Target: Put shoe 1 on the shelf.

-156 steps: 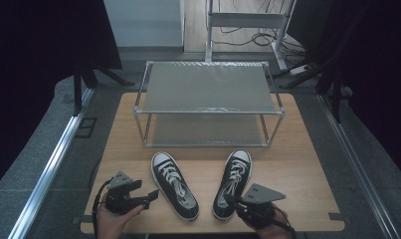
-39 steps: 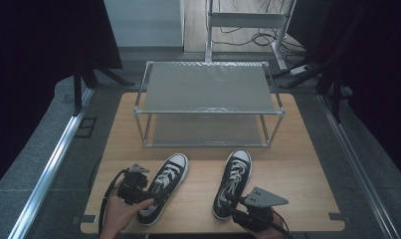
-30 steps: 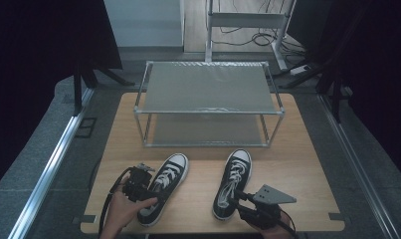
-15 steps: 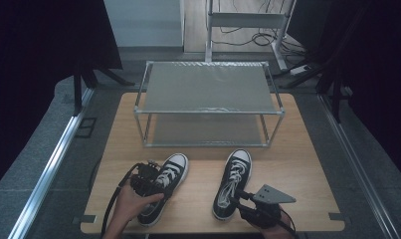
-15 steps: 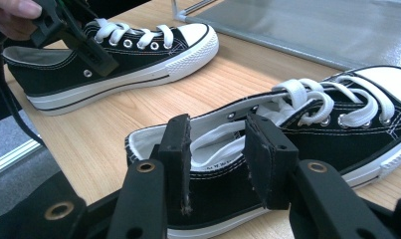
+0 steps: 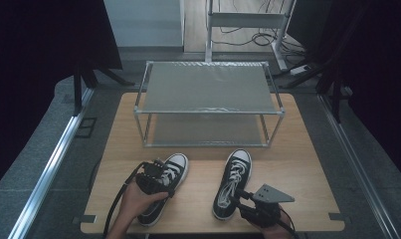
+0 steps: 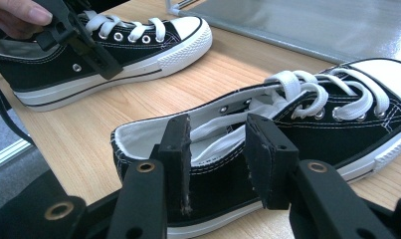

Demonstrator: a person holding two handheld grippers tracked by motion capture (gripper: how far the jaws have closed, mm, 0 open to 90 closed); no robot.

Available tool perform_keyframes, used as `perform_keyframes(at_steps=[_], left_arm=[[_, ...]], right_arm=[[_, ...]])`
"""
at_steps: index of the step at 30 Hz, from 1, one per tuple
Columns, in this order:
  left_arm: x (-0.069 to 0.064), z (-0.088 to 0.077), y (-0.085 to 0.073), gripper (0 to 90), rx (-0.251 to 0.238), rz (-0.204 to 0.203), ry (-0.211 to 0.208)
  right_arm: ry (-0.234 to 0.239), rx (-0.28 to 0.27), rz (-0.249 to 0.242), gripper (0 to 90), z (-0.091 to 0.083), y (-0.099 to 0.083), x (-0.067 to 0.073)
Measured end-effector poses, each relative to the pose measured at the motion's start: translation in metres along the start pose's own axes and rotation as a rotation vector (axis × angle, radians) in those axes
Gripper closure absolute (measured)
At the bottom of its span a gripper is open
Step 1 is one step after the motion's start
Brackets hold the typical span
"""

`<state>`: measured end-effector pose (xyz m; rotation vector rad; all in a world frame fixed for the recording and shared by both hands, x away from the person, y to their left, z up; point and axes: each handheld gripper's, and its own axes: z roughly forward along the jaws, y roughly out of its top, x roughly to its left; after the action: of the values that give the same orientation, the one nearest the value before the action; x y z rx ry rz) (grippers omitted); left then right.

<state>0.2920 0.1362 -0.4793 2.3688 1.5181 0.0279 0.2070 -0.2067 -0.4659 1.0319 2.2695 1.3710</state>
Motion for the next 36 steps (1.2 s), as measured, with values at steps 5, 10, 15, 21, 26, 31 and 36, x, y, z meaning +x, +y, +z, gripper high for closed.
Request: perform_keyframes(at_steps=[5, 10, 15, 21, 26, 31, 36], left_arm=[[0.001, 0.002, 0.002, 9.0, 0.021, -0.003, -0.006], [0.002, 0.003, 0.004, 9.2, 0.035, -0.002, -0.005], [0.002, 0.003, 0.003, 10.5, 0.02, -0.017, -0.01], [0.004, 0.002, 0.001, 12.2, -0.001, -0.024, -0.021], [0.006, 0.001, -0.001, 13.0, -0.007, -0.017, -0.032], [0.009, -0.001, -0.003, 13.5, -0.047, -0.026, -0.047], [0.014, -0.008, -0.005, 13.6, -0.065, -0.02, -0.077]], right_arm=[[-0.005, 0.006, -0.002, 62.9, 0.001, -0.001, -0.001], [-0.008, 0.012, -0.004, 62.9, 0.003, -0.002, -0.001], [-0.015, 0.011, -0.005, 62.9, 0.003, -0.002, -0.002], [-0.022, 0.012, -0.003, 62.9, 0.002, -0.002, -0.003], [-0.024, 0.011, -0.002, 63.1, 0.002, -0.002, -0.004], [-0.03, 0.009, -0.001, 63.2, 0.001, -0.002, -0.005], [-0.032, 0.007, 0.002, 63.5, 0.001, -0.002, -0.006]])
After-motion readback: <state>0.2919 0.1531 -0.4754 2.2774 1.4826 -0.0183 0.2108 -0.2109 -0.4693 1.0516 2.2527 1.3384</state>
